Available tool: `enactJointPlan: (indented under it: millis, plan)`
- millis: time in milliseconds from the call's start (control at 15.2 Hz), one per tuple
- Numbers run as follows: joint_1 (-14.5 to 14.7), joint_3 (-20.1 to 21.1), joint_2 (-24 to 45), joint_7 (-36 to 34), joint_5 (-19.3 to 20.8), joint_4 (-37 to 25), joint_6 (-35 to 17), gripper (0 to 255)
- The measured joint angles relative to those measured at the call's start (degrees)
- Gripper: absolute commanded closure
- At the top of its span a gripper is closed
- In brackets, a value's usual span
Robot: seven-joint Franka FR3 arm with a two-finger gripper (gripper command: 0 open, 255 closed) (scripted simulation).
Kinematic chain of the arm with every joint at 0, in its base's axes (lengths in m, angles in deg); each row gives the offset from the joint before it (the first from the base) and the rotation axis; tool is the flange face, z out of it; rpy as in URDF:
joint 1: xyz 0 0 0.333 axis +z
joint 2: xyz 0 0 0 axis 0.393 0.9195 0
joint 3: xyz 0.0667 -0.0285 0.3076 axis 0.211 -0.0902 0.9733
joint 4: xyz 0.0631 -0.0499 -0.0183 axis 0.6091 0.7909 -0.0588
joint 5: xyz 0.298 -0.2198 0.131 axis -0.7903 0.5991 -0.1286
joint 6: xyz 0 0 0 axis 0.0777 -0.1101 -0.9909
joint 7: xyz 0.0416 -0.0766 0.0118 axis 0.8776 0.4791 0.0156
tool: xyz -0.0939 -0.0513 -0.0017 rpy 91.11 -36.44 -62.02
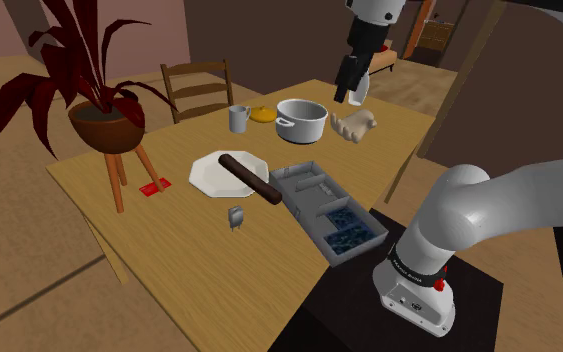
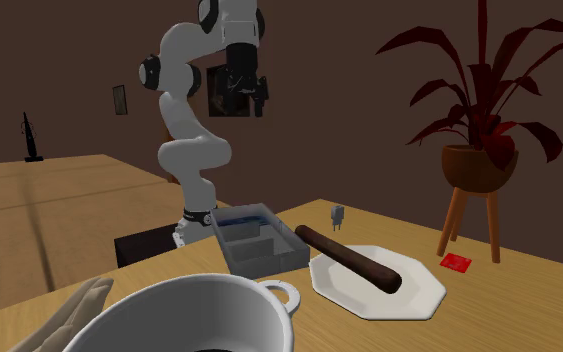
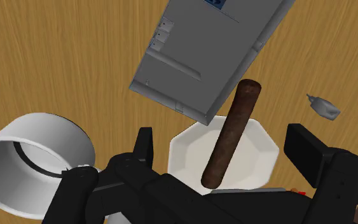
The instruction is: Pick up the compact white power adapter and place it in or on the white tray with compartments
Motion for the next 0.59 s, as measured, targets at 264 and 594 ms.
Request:
enactJointPlan:
  millis: [264, 594]
  plan:
    - [0.8, 1.6, 1.4, -1.5, -1.1, 2.0, -2.8, 0]
    - [2.7, 5.8, 5.2, -5.3, -3.8, 5.7, -9.2, 0]
